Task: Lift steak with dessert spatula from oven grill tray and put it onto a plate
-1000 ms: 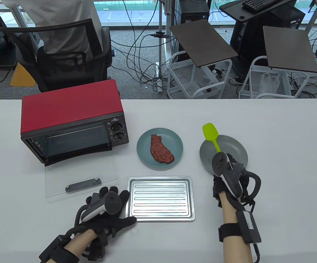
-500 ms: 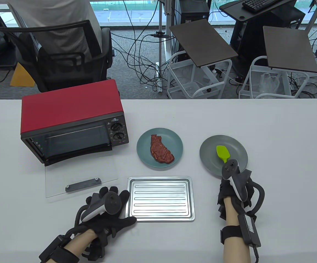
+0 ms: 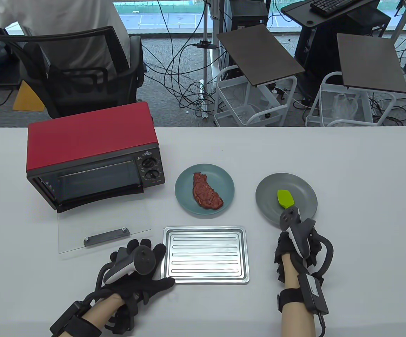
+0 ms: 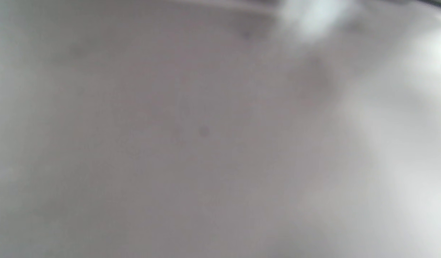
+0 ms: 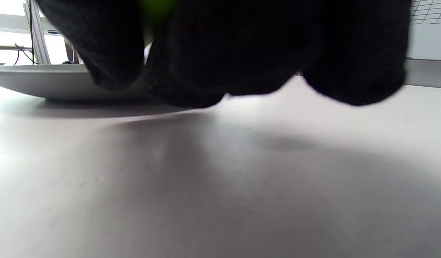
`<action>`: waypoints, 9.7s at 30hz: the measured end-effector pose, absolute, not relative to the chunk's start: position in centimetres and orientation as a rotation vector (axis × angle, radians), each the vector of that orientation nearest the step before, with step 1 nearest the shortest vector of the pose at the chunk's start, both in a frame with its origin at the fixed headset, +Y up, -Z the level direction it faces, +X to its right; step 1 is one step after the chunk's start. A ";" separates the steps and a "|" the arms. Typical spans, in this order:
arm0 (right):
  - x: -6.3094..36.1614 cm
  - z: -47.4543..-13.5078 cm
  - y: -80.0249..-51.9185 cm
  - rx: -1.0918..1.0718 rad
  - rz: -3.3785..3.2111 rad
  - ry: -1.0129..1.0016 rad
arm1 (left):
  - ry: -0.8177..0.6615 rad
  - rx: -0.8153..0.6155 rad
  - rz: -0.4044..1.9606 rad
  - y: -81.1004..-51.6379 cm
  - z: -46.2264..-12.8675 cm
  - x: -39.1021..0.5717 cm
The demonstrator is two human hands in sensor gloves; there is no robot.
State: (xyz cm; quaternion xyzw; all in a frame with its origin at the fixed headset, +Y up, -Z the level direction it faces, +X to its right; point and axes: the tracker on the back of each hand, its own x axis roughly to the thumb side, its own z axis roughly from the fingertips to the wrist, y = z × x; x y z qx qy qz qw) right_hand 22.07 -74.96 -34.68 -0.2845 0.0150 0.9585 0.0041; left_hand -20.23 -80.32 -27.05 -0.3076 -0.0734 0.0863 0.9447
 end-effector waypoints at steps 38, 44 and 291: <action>22.0 -32.6 -69.3 -0.751 3.097 -0.086 | -0.149 -0.627 0.172 -80.3 -27.0 -20.2; 19.0 -31.1 -65.6 -0.488 3.094 -0.267 | -0.149 -0.627 0.172 -80.3 -27.0 -20.2; 4.7 -25.7 -71.7 0.277 3.030 -0.019 | -0.072 0.132 0.302 -61.1 -24.2 -27.1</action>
